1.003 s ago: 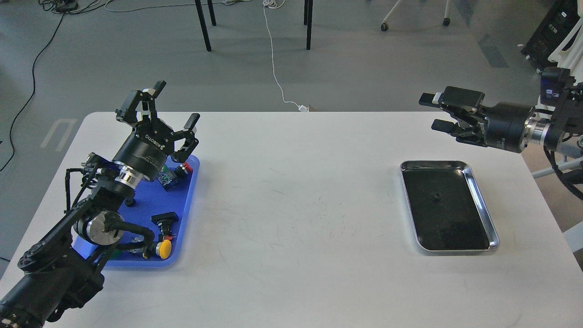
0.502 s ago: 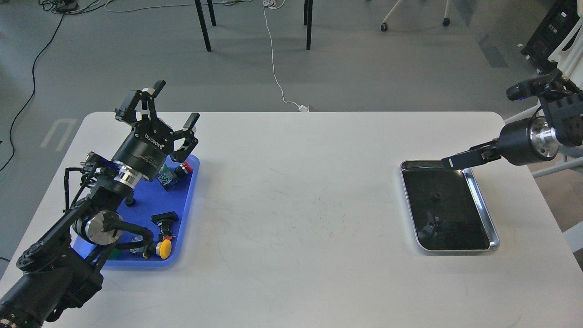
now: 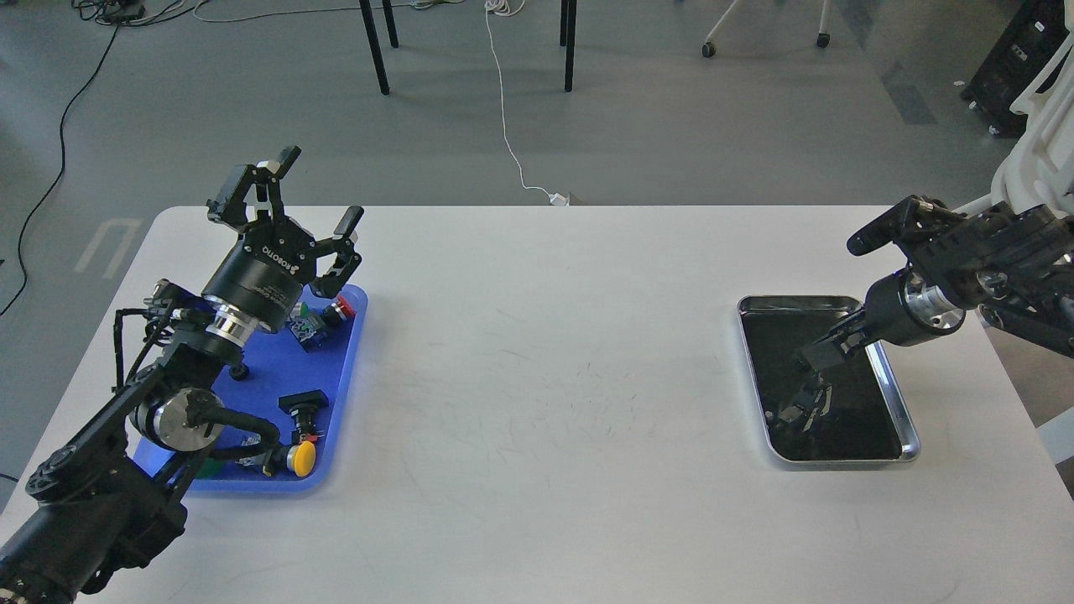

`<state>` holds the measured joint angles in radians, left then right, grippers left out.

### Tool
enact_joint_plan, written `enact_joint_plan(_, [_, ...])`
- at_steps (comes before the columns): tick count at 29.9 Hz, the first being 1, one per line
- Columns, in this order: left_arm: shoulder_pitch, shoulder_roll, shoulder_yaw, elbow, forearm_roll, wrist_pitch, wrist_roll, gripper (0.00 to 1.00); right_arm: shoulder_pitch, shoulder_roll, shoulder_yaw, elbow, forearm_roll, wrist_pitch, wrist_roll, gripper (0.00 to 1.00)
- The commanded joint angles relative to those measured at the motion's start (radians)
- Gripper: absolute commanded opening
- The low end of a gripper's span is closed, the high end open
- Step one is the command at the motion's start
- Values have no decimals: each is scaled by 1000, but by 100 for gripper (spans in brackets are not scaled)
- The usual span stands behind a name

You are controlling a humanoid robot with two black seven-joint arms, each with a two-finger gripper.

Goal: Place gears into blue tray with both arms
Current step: 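Grasp another black gear in the metal tray with the right gripper, then carry the second gear with the right gripper toward the table center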

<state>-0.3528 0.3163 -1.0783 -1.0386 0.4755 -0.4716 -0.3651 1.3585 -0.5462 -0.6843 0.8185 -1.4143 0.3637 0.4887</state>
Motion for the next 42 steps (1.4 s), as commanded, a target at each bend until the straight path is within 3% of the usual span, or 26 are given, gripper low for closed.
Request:
enact_joint_plan(1, [0,0,0,0,0,1,0,98,-19,12,-6,-27,8,-9,0,77])
enact_joint_plan(24, [0,9,0,0,0,1,0,98,-105,97,-6,-110,12,-74,0,63])
enact_joint_plan(29, [0,7,0,0,0,2,0,98,-105,104,-4,-111,12,-74,0,53])
enact_joint_plan(36, [0,10,0,0,0,1,0,98,-113,103,-6,-111,12,-74,0,26])
enact_joint_plan(42, [0,13,0,0,0,1,0,98,-118,103,-4,-111,12,-74,0,18])
